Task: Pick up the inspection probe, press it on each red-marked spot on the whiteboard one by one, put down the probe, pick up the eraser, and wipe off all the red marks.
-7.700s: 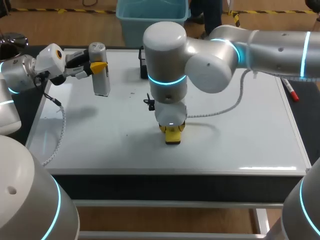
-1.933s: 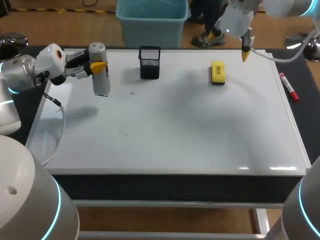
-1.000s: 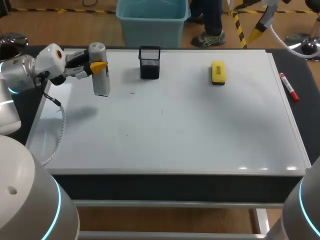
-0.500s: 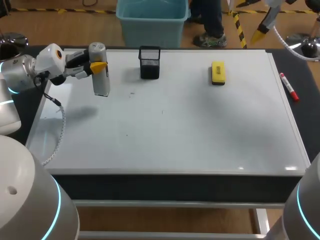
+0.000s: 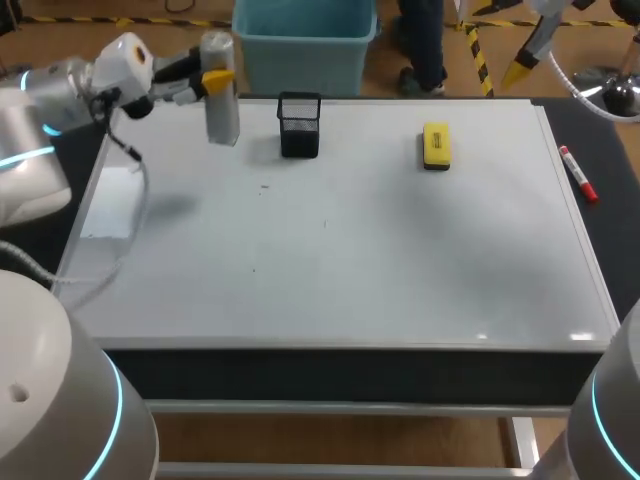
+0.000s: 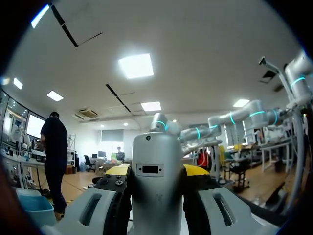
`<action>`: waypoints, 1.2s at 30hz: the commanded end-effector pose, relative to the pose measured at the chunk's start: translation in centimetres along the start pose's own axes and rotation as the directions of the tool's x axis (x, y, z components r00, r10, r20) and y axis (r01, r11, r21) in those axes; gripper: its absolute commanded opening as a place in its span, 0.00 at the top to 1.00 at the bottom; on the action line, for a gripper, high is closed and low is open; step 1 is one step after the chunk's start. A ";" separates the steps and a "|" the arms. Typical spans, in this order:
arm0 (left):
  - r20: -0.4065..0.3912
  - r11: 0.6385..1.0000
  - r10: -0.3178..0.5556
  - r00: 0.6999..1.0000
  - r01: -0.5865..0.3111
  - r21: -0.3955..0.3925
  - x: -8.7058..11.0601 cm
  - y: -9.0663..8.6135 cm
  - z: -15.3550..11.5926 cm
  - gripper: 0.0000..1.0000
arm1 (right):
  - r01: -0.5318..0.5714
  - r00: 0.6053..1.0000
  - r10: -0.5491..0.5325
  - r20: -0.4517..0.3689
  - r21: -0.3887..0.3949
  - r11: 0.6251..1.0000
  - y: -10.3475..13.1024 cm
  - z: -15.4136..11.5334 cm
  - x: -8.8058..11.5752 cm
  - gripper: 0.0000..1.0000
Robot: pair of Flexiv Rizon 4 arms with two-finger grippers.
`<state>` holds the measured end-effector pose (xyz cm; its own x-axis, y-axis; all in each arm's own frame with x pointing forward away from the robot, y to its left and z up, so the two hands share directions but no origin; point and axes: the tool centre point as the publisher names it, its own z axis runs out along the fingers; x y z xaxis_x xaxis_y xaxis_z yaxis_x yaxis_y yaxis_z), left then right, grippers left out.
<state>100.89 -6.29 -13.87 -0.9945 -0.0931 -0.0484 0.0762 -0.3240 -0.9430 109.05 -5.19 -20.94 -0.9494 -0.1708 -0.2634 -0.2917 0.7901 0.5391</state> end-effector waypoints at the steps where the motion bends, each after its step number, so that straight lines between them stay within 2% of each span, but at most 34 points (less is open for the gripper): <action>1: -0.067 1.000 -0.001 0.998 0.002 0.009 -2.9 -0.3 2.7 1.00 | 0.001 1.000 -0.001 -0.002 0.004 1.000 0.0 -0.1 0.0 0.00; 7: -0.111 1.000 0.005 0.994 -0.002 0.026 -4.4 -0.5 5.9 1.00 | 0.001 1.000 -0.001 -0.002 0.004 1.000 0.0 -0.1 0.0 0.00; 14: -0.161 0.999 0.003 0.987 0.005 0.049 -5.4 1.1 8.6 1.00 | 0.001 1.000 -0.001 -0.002 0.004 1.000 0.0 -0.1 0.0 0.00; 23: -0.178 0.996 -0.016 0.984 0.031 0.079 -6.6 3.4 9.9 1.00 | 0.001 1.000 -0.001 -0.002 0.004 1.000 0.0 -0.1 0.0 0.00; 36: -0.171 0.992 -0.026 0.985 0.046 0.115 -8.8 5.6 10.9 1.00 | 0.001 1.000 -0.001 -0.002 0.004 1.000 0.0 -0.1 0.0 0.00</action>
<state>109.94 -17.13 -14.56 -0.9985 0.0158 -0.0524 0.0412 -0.4141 -0.9093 109.07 -5.18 -20.94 -0.9494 -0.1702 -0.2639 -0.2913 0.7907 0.5384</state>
